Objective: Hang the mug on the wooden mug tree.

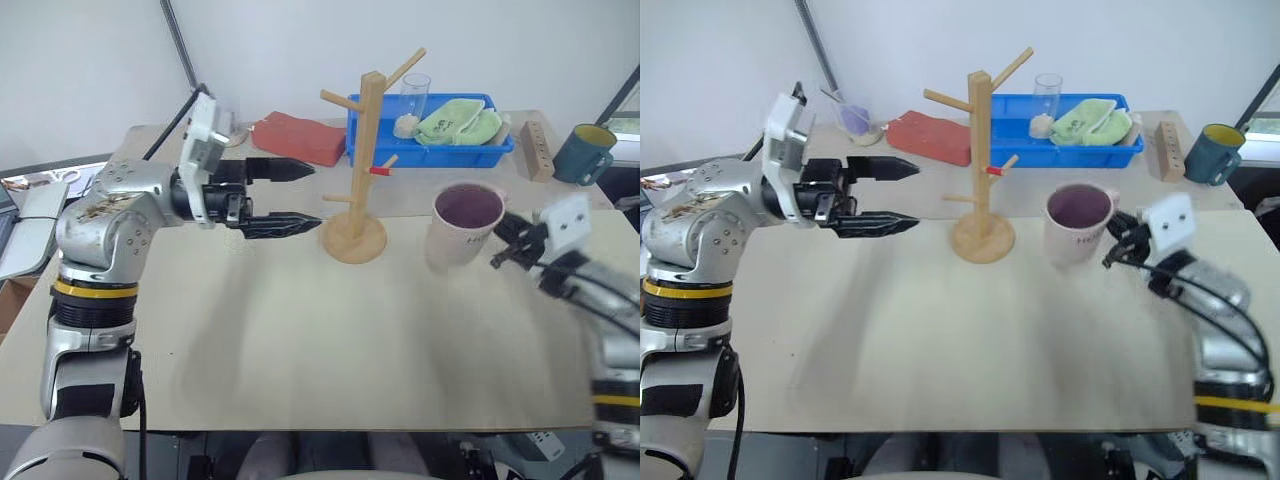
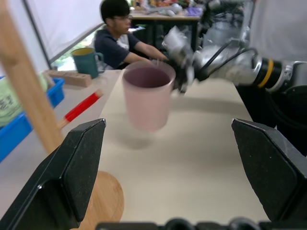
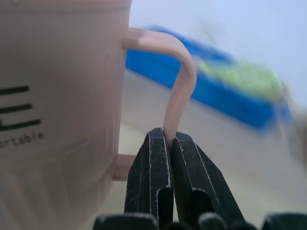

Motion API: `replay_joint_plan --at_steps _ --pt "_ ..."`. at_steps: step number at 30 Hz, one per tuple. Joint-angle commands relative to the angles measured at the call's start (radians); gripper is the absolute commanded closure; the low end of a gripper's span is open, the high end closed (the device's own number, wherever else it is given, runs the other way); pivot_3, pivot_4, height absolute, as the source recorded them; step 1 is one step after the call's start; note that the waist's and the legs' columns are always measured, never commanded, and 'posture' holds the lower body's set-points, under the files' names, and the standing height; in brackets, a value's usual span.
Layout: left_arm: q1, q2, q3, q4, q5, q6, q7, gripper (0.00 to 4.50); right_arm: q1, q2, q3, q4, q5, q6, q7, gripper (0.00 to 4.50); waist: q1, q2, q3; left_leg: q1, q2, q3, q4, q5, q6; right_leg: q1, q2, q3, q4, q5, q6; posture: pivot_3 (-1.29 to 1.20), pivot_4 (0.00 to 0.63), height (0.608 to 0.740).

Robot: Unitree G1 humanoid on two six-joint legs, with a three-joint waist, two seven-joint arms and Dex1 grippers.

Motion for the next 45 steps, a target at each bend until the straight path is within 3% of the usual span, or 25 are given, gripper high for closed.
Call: replay_joint_plan --at_steps 1,9,21,45 --pt "-0.023 0.009 0.083 -0.009 -0.071 0.056 0.048 0.00 -0.073 -0.028 0.062 -0.099 0.047 0.094 0.082 4.47 0.002 -0.003 0.001 0.000 0.001 -0.001 0.000 0.000 0.000 0.000 0.001 0.000 0.000 0.000 0.000 0.00 0.150 0.740" --pt "0.028 0.039 0.115 -0.096 -0.133 0.121 0.083 0.00 -0.253 -0.010 0.154 -0.060 0.041 0.202 0.132 4.47 0.020 -0.004 0.001 -0.001 0.003 -0.001 0.000 0.000 0.000 -0.001 0.002 0.000 -0.001 0.002 -0.003 0.00 0.150 0.740" --pt "0.055 0.056 0.130 -0.128 -0.163 0.130 0.122 0.00 -0.337 0.029 0.230 0.074 -0.048 0.140 0.189 4.47 0.014 -0.004 0.002 0.000 0.004 -0.001 0.000 0.000 -0.001 -0.002 0.004 0.000 -0.001 0.003 -0.006 0.00 0.150 0.740" --pt "0.070 0.079 0.118 -0.140 -0.155 0.107 0.127 0.00 -0.447 0.135 0.250 0.181 -0.115 0.095 0.202 4.47 0.015 -0.004 0.002 0.000 0.006 -0.001 0.000 0.000 -0.001 -0.002 0.006 0.000 -0.001 0.006 -0.010 0.00 0.150 0.740"
